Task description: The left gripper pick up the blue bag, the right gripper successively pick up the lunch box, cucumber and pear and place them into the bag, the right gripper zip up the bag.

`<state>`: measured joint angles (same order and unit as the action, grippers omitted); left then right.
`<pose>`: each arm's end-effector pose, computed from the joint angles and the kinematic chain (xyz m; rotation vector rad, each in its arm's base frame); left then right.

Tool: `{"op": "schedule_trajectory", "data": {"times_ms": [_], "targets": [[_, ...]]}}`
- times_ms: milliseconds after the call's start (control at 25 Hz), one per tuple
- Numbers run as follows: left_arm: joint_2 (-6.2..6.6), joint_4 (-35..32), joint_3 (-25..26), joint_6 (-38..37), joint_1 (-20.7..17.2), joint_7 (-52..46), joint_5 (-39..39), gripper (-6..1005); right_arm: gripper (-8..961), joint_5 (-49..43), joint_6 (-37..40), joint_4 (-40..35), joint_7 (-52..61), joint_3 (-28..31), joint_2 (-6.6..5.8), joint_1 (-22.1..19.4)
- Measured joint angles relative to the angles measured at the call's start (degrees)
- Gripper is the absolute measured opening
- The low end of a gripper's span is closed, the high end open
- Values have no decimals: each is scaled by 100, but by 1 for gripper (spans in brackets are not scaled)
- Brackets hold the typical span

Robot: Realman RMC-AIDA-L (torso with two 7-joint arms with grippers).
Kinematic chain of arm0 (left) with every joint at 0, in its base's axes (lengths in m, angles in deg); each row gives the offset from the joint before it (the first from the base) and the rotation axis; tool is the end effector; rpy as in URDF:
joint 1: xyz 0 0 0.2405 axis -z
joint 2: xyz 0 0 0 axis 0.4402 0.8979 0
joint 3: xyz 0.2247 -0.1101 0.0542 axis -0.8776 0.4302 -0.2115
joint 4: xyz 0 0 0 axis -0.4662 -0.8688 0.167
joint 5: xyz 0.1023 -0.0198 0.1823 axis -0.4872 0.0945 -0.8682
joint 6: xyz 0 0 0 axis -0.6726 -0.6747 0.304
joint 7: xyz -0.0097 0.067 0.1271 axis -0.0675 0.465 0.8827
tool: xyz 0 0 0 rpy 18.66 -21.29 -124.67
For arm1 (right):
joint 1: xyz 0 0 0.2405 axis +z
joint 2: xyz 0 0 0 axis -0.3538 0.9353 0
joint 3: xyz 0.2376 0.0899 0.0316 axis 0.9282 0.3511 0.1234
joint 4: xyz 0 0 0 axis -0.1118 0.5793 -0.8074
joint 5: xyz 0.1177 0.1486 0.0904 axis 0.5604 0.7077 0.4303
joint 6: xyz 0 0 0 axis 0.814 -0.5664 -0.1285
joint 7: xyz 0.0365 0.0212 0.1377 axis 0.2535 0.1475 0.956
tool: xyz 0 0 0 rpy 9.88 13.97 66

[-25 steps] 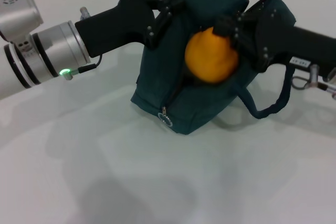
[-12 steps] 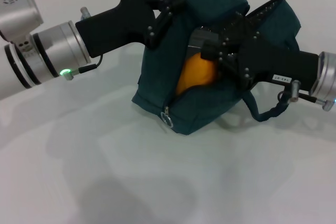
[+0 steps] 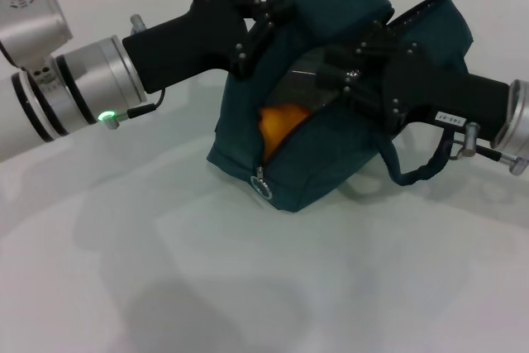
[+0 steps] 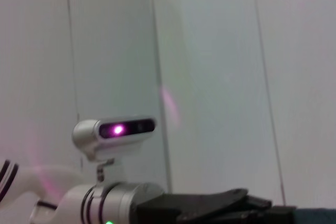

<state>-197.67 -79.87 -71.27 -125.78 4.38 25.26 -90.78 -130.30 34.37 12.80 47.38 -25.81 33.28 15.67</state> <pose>-0.2061 0.3559 -0.0160 -2.4170 -0.1892 -1.0661 0.1812 0.3475 -0.0378 -2.6208 0.2118 1.1873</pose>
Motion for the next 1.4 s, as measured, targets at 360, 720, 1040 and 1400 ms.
{"op": "schedule_trajectory", "data": {"times_ms": [360, 720, 1040, 1400], "targets": [[3, 32, 4, 11, -26, -11, 1, 153, 379, 155, 1165, -311, -156, 159, -244, -807], [19, 32, -1, 11, -9, -16, -1, 159, 509, -579, 710, -331, 131, 166, -394, -1146], [18, 32, -1, 9, 11, 0, -1, 163, 411, -1427, 12, -503, 287, 150, -104, -916], [22, 31, 51, 9, -84, 198, 5, 169, 223, -1175, 639, -520, -560, 536, -87, -1182]]}}
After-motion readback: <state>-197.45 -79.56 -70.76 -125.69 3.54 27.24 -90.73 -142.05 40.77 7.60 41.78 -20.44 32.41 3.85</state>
